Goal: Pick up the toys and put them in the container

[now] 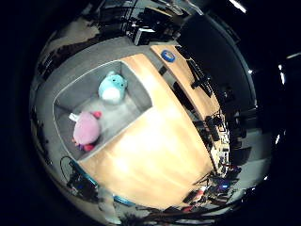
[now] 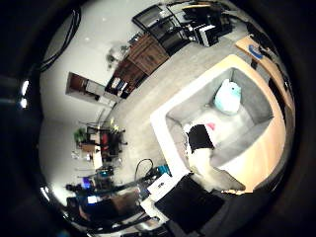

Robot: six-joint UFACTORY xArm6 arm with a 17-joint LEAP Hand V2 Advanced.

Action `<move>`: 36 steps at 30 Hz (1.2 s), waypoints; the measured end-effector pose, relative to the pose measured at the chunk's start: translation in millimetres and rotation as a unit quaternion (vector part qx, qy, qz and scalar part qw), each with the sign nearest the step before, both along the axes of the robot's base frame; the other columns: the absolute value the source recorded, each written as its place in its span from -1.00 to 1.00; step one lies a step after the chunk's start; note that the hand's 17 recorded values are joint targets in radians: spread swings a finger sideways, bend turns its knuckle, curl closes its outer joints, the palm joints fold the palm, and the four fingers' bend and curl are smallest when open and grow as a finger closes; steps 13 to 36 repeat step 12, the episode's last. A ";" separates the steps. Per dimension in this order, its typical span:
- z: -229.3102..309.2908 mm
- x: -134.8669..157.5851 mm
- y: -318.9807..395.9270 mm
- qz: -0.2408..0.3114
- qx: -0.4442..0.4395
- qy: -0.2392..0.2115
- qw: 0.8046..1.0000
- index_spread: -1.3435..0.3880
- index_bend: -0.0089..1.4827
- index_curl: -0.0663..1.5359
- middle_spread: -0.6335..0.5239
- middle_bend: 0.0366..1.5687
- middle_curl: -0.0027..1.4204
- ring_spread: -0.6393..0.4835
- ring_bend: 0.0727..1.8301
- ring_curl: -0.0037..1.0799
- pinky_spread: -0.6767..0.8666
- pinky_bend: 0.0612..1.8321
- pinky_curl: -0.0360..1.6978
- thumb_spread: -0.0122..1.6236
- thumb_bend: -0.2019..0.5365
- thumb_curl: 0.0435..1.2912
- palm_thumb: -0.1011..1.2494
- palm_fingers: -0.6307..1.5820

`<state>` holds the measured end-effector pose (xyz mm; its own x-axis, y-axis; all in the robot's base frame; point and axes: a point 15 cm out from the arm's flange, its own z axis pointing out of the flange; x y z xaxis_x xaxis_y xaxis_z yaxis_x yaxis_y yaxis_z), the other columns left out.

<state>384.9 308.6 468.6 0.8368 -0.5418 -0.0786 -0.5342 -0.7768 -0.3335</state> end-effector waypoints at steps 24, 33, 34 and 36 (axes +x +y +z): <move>29.0 -5.5 -14.5 -0.003 0.019 -0.030 0.999 -0.11 -0.75 -0.48 -0.49 -0.80 -0.44 -0.47 -0.23 -0.29 -0.40 0.20 -0.56 0.21 -0.53 -0.35 -0.08 -0.17; 29.0 -5.5 -14.5 -0.003 0.019 -0.030 0.999 -0.11 -0.75 -0.48 -0.49 -0.80 -0.44 -0.47 -0.23 -0.29 -0.40 0.20 -0.56 0.21 -0.53 -0.35 -0.08 -0.17; 29.0 -5.5 -14.5 -0.003 0.019 -0.030 0.999 -0.11 -0.75 -0.48 -0.49 -0.80 -0.44 -0.47 -0.23 -0.29 -0.40 0.20 -0.56 0.21 -0.53 -0.35 -0.08 -0.17; 29.0 -5.5 -14.5 -0.003 0.019 -0.030 0.999 -0.11 -0.75 -0.48 -0.49 -0.80 -0.44 -0.47 -0.23 -0.29 -0.40 0.20 -0.56 0.21 -0.53 -0.35 -0.08 -0.17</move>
